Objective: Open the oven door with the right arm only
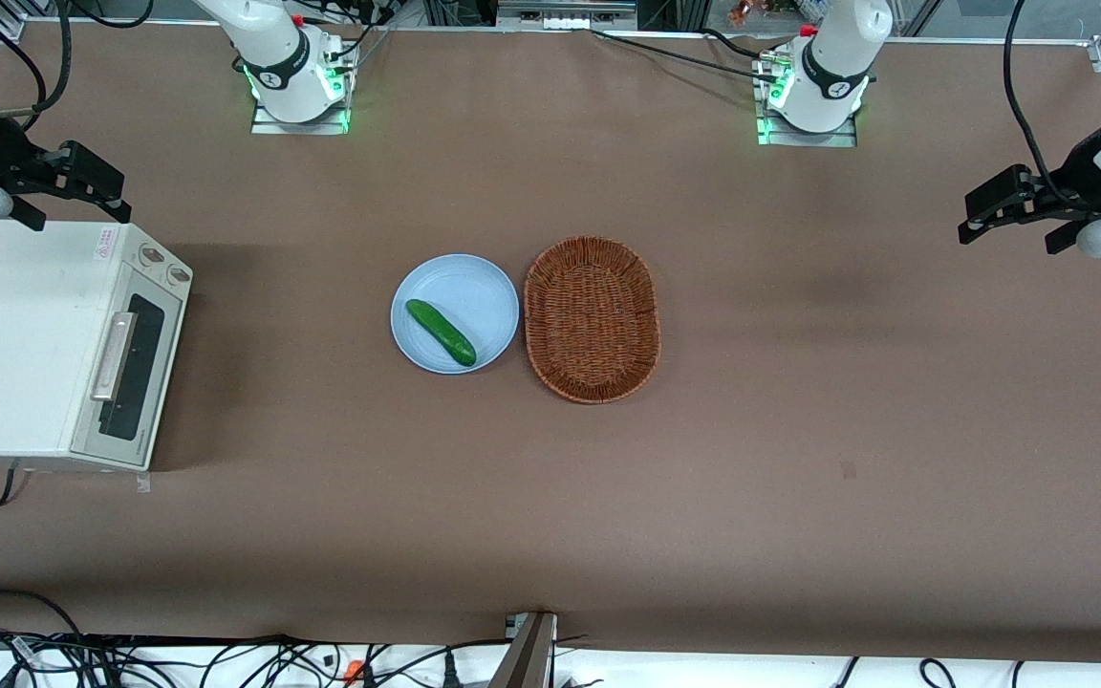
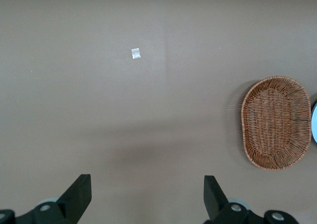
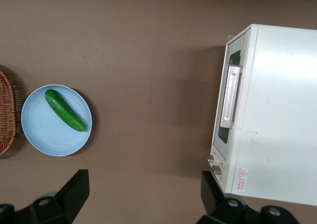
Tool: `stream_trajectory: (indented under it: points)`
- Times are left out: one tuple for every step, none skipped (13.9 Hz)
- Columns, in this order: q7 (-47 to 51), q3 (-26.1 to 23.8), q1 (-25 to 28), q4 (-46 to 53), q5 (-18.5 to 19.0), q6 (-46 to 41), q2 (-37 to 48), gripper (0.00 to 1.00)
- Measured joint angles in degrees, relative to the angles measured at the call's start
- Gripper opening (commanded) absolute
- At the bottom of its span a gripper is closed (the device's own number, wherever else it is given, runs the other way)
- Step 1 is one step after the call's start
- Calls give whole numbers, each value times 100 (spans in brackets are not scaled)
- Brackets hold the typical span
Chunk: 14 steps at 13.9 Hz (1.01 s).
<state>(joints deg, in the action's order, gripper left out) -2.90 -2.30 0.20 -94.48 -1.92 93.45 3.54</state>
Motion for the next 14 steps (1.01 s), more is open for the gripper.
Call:
stream_trajectory:
  points:
    - [-4, 0, 0, 0, 0, -6, 0, 100]
    - [-6, 0, 0, 0, 0, -15, 0, 100]
    - [-7, 0, 0, 0, 0, -23, 0, 100]
    - [-9, 0, 0, 0, 0, -28, 0, 100]
    - [-11, 0, 0, 0, 0, -31, 0, 100]
    - [-12, 0, 0, 0, 0, -35, 0, 100]
    - [-21, 0, 0, 0, 0, -39, 0, 100]
    - [-48, 0, 0, 0, 0, -42, 0, 100]
    - [-83, 0, 0, -2, 0, -46, -1, 100]
    - [-122, 0, 0, -9, 0, -50, -4, 100]
    - [-149, 0, 0, -19, 0, -53, -10, 100]
    - [-157, 0, 0, -40, 1, -54, -18, 98]
    - [-158, 0, 0, -84, 3, -51, -28, 95]
    - [-158, 0, -1, -146, 17, -29, -57, 91]
